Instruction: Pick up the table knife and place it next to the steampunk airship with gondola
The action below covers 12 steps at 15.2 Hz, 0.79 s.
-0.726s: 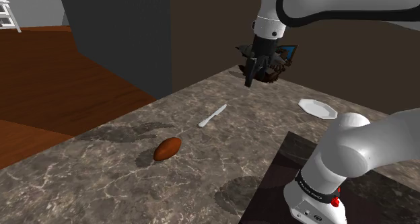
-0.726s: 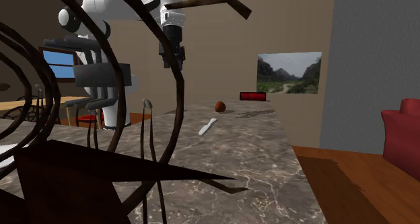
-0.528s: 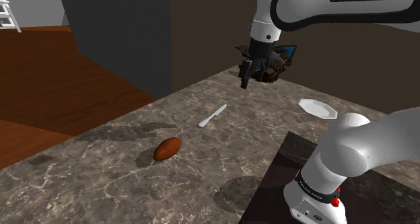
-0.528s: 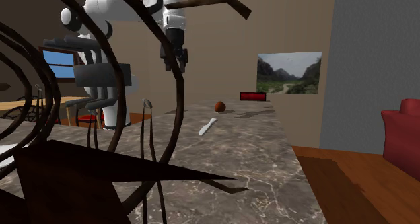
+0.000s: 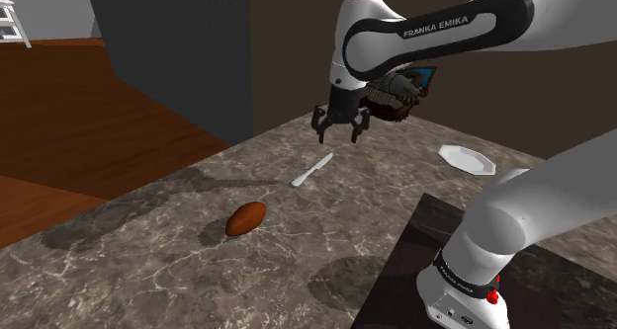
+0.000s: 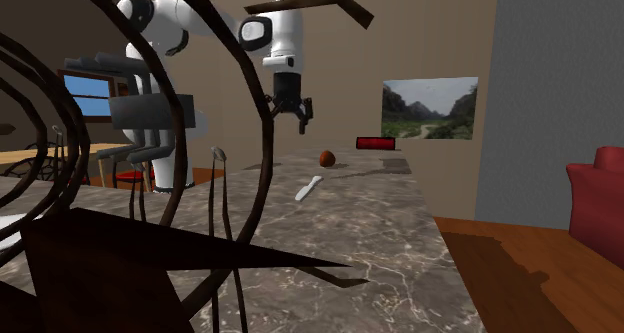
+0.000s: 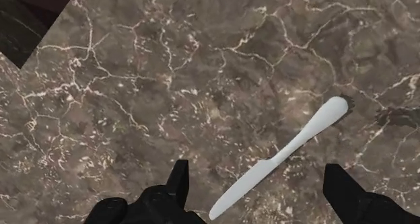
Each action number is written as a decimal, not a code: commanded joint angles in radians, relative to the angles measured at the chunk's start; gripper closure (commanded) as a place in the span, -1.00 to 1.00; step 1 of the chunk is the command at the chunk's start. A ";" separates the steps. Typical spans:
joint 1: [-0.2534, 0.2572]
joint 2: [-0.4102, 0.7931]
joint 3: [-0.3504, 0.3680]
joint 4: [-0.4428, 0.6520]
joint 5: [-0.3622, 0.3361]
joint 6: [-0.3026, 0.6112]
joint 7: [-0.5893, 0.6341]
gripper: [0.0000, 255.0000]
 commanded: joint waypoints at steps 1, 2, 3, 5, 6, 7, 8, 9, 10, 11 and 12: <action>-0.040 0.069 0.038 0.009 0.008 0.057 0.166 -1.00; -0.061 0.106 0.054 0.017 0.008 0.085 0.241 -1.00; -0.080 0.144 0.068 0.026 0.006 0.112 0.317 -1.00; -0.119 0.219 0.093 0.045 -0.004 0.164 0.468 -1.00; -0.136 0.256 0.101 0.054 -0.011 0.189 0.543 -1.00; -0.153 0.293 0.108 0.064 -0.019 0.214 0.618 -1.00; -0.169 0.329 0.113 0.073 -0.028 0.239 0.693 -1.00; -0.168 0.331 0.112 0.073 -0.029 0.240 0.697 -1.00; -0.168 0.339 0.113 0.066 -0.032 0.254 0.699 -1.00; -0.168 0.347 0.114 0.059 -0.034 0.269 0.701 -1.00; -0.168 0.355 0.115 0.053 -0.037 0.283 0.704 -1.00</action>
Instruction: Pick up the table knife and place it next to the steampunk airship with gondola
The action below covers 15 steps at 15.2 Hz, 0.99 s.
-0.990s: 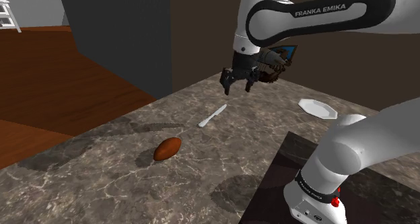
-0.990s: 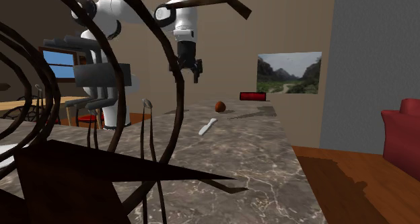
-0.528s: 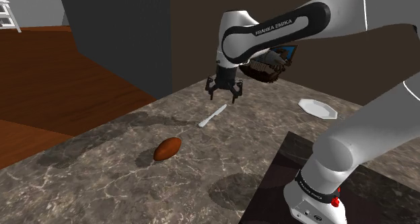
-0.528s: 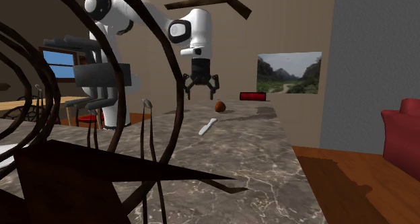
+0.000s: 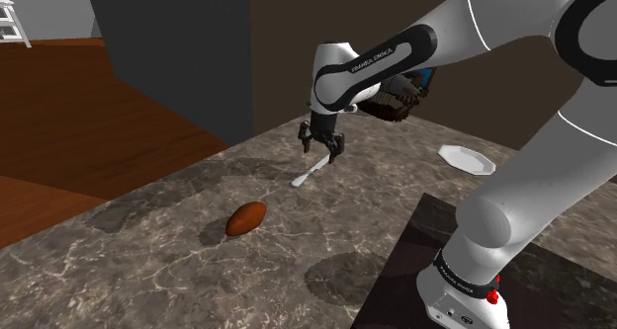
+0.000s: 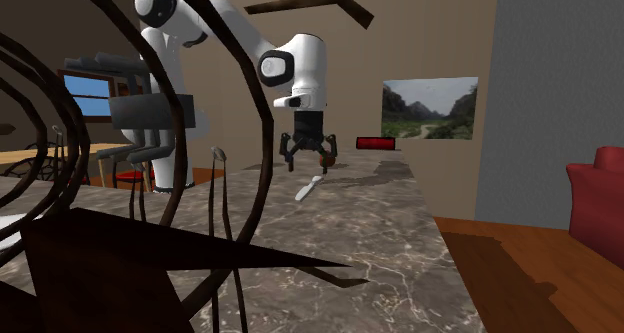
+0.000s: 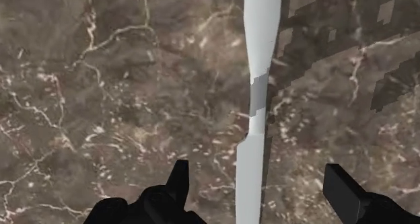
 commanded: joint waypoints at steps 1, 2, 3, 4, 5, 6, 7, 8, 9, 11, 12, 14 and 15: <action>-0.002 0.020 0.002 -0.011 -0.007 0.030 0.010 -1.00; -0.003 0.029 0.003 -0.017 -0.010 0.045 0.012 -1.00; -0.003 0.038 0.004 -0.023 -0.014 0.059 0.015 -1.00; -0.004 0.052 0.005 -0.032 -0.020 0.082 0.020 -1.00; -0.004 0.052 0.005 -0.032 -0.020 0.082 0.020 -1.00; -0.003 0.052 0.005 -0.032 -0.020 0.082 0.020 -1.00; -0.003 0.052 0.005 -0.032 -0.020 0.082 0.020 -1.00; -0.003 0.052 0.005 -0.032 -0.020 0.082 0.020 -1.00; -0.003 0.052 0.005 -0.032 -0.020 0.082 0.020 -1.00; -0.003 0.052 0.005 -0.032 -0.020 0.082 0.020 -1.00; -0.003 0.052 0.005 -0.032 -0.020 0.082 0.020 -1.00; -0.003 0.052 0.005 -0.032 -0.020 0.082 0.020 1.00; -0.003 0.052 0.005 -0.032 -0.020 0.082 0.020 1.00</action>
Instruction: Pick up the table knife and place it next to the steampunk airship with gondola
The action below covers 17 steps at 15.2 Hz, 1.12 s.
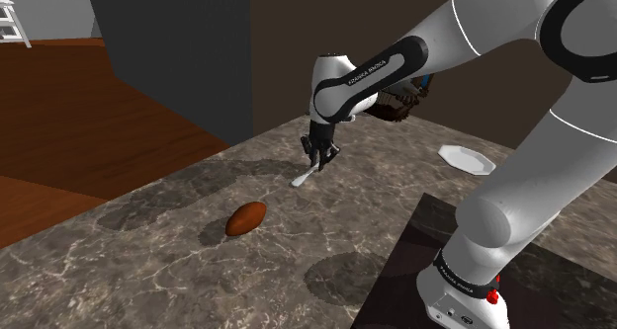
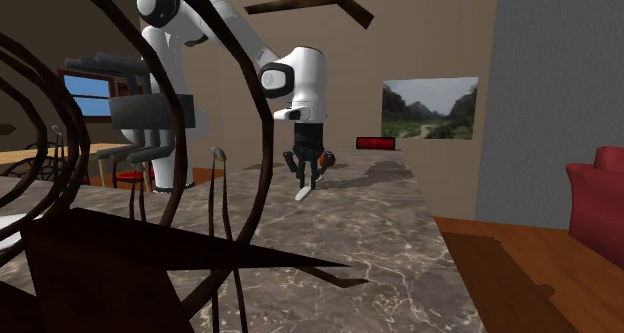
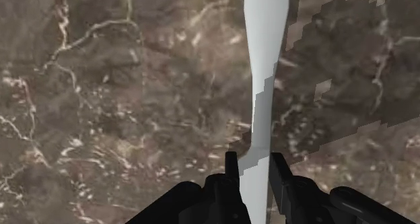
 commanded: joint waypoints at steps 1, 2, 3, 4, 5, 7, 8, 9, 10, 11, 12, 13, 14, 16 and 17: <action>0.000 0.000 0.000 0.000 0.000 0.000 0.000 1.00; 0.000 0.000 0.000 0.000 0.000 0.000 0.000 1.00; 0.000 0.000 0.000 0.000 0.000 0.000 0.000 1.00; 0.000 0.000 0.000 0.000 0.000 0.000 0.000 1.00; 0.000 0.000 0.000 0.000 0.000 0.000 0.000 1.00; 0.000 0.000 0.000 0.000 0.000 0.000 0.000 1.00; 0.000 -0.010 -0.001 0.005 0.004 -0.014 -0.003 1.00; 0.001 -0.019 -0.002 0.011 0.008 -0.029 -0.006 1.00; 0.001 -0.028 -0.003 0.016 0.011 -0.043 -0.009 1.00; 0.001 -0.037 -0.004 0.022 0.015 -0.057 -0.012 1.00; 0.002 -0.046 -0.005 0.029 0.018 -0.072 -0.014 1.00; 0.002 -0.054 -0.006 0.035 0.021 -0.086 -0.016 1.00; 0.002 -0.062 -0.007 0.042 0.024 -0.100 -0.019 1.00; 0.003 -0.078 -0.010 0.055 0.029 -0.129 -0.023 1.00; 0.003 -0.085 -0.011 0.063 0.031 -0.143 -0.024 1.00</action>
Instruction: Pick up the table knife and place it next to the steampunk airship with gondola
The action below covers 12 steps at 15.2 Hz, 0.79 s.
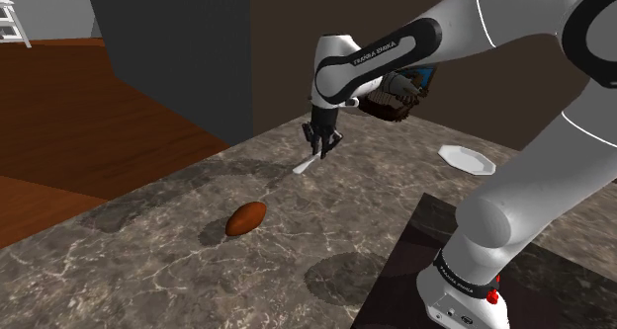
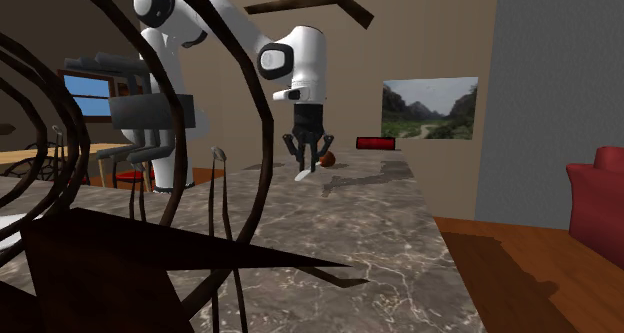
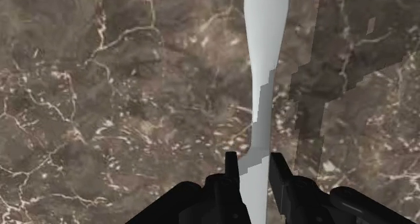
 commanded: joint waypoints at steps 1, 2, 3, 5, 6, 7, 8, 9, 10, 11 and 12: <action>0.001 -0.015 -0.002 0.016 0.005 -0.031 -0.002 1.00; 0.001 -0.022 -0.003 0.024 0.006 -0.045 -0.004 1.00; 0.001 -0.028 -0.004 0.032 0.008 -0.059 -0.006 1.00; 0.001 -0.041 -0.007 0.048 0.011 -0.088 -0.008 1.00; 0.001 -0.046 -0.008 0.057 0.012 -0.102 -0.010 1.00; 0.001 -0.052 -0.010 0.065 0.014 -0.116 -0.011 1.00; 0.001 -0.057 -0.011 0.074 0.015 -0.130 -0.012 1.00; 0.001 -0.062 -0.012 0.083 0.016 -0.144 -0.013 1.00; 0.001 -0.067 -0.014 0.093 0.017 -0.157 -0.014 1.00; 0.001 -0.072 -0.015 0.102 0.017 -0.171 -0.015 1.00; 0.001 -0.076 -0.016 0.112 0.018 -0.185 -0.015 1.00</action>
